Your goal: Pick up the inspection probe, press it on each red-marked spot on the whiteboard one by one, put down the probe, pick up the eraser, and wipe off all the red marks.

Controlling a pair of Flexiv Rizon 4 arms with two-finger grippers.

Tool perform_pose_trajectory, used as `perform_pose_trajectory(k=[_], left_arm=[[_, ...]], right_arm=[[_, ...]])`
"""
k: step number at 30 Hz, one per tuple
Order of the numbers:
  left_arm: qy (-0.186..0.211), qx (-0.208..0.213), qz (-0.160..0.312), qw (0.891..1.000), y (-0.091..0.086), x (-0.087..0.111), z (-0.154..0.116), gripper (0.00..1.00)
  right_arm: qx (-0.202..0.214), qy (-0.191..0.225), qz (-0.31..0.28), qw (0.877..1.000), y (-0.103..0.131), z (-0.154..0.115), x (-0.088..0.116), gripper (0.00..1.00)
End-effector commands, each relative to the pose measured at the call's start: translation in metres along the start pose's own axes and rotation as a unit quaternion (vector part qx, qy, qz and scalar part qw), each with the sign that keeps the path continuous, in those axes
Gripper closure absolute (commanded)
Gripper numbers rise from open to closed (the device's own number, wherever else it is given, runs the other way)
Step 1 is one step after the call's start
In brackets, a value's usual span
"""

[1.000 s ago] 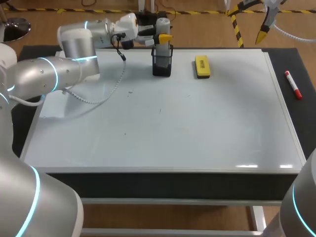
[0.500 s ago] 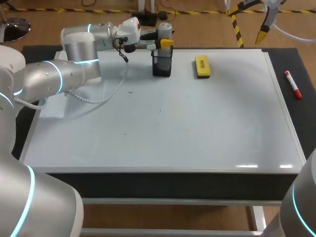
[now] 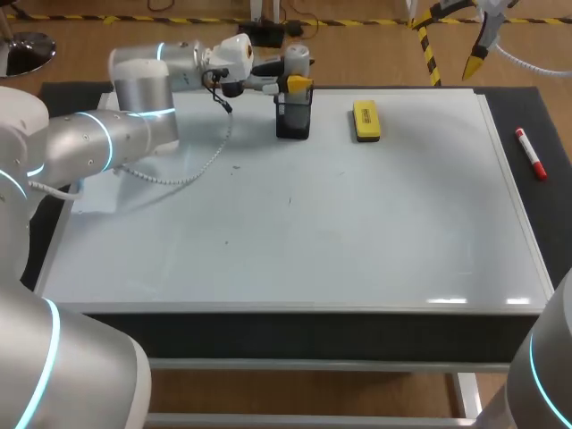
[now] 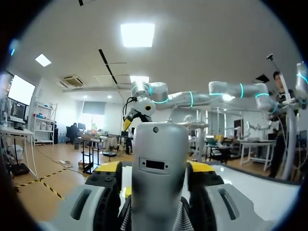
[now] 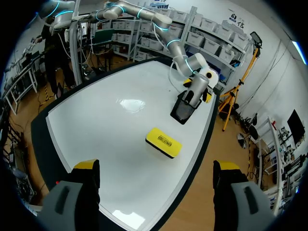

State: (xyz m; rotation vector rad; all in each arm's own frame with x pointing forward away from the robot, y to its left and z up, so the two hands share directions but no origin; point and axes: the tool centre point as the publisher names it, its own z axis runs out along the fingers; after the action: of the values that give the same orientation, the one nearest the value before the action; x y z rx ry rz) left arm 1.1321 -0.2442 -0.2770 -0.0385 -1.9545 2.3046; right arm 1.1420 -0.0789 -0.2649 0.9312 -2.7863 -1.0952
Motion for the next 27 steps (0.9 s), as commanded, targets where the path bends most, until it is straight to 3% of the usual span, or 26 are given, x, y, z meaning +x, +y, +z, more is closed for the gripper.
perform_pose_trajectory(k=[1,10,18,27], left_arm=[[0.005,-0.022,-0.002,1.000,-0.008,0.000,0.000,0.00],[-0.038,-0.102,0.001,0.994,-0.021,0.011,-0.011,0.00],[-0.119,-0.210,0.007,0.970,-0.034,0.029,-0.036,0.00],[-0.170,-0.247,0.021,0.954,-0.050,0.061,-0.063,0.00]], right_arm=[[0.000,0.004,0.000,1.000,-0.001,-0.002,-0.002,0.00],[0.000,0.004,0.000,1.000,-0.001,-0.002,-0.002,0.00],[0.000,0.004,0.000,1.000,-0.001,-0.002,-0.002,0.00],[0.000,0.004,0.000,1.000,-0.001,-0.002,-0.002,0.00]])
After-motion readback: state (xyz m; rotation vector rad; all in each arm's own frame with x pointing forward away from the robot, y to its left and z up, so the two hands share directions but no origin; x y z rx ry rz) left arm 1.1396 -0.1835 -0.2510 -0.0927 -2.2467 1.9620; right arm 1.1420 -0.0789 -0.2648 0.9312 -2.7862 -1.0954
